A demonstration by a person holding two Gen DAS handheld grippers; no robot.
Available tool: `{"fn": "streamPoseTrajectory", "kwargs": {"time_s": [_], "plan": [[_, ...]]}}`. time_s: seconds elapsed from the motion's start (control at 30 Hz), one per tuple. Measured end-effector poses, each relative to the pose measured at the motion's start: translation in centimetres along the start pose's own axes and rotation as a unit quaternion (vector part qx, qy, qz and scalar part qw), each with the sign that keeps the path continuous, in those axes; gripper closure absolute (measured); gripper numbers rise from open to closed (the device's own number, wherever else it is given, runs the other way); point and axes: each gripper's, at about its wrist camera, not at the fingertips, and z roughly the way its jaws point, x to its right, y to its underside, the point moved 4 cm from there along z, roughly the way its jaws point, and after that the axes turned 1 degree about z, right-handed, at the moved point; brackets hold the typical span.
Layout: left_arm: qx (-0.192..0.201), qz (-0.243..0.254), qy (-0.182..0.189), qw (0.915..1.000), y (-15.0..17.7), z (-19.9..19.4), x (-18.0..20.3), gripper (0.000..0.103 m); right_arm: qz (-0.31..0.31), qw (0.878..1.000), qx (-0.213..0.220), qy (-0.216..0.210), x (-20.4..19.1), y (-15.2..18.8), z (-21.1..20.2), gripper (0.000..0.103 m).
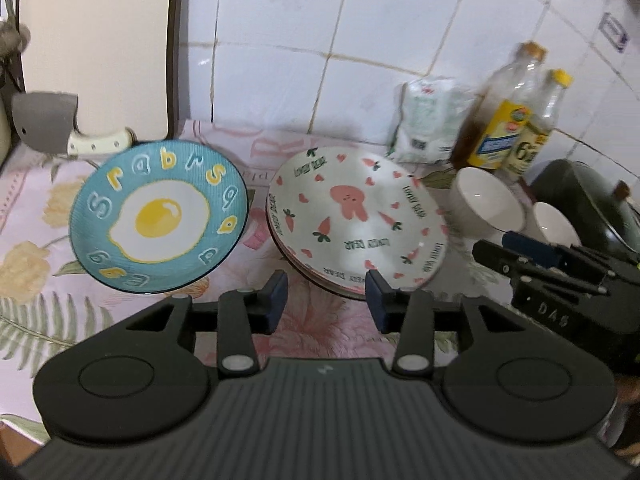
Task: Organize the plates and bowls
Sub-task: 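Move both grippers to the rim of the blue egg plate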
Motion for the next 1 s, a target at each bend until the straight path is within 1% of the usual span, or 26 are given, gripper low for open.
{"fn": "streamPoseTrajectory", "kwargs": {"time_s": [0.07,0.13,0.27,0.33,0.53,0.67,0.77,0.87,1.0], "plan": [[0.01,0.01,0.002,0.9999,0.3,-1.6,0.2,0.058,-0.001,1.0,0.009,-0.008,-0.4,-0.3,-1.7,0.056],[0.022,0.02,0.002,0.9996,0.6,-3.3,0.3,0.057,0.0,1.0,0.011,-0.019,-0.9,-0.6,-3.1,0.05],[0.042,0.036,0.007,0.9984,1.0,-6.7,0.2,0.054,0.001,0.999,0.012,-0.047,-1.9,-0.8,-5.4,0.043],[0.05,0.042,0.011,0.9978,1.3,-8.4,0.0,0.053,0.0,0.998,0.011,-0.06,-2.4,-0.9,-6.4,0.038],[0.075,0.049,0.015,0.9959,1.9,-12.6,-1.5,0.047,-0.004,0.994,0.003,-0.107,-4.4,-1.5,-8.6,0.028],[0.092,0.043,0.005,0.9948,2.3,-14.5,-3.6,0.042,-0.006,0.991,-0.001,-0.133,-6.2,-2.0,-9.1,0.027],[0.106,0.039,0.0,0.9936,2.7,-15.5,-5.3,0.042,-0.007,0.989,-0.006,-0.148,-7.7,-2.2,-8.8,0.024],[0.119,0.04,-0.01,0.992,3.3,-16.2,-7.1,0.042,-0.012,0.987,-0.009,-0.16,-9.6,-2.3,-8.1,0.024],[0.124,0.029,-0.01,0.9918,3.7,-16.1,-10.0,0.042,-0.012,0.985,-0.017,-0.174,-11.8,-2.1,-6.7,0.024]]}}
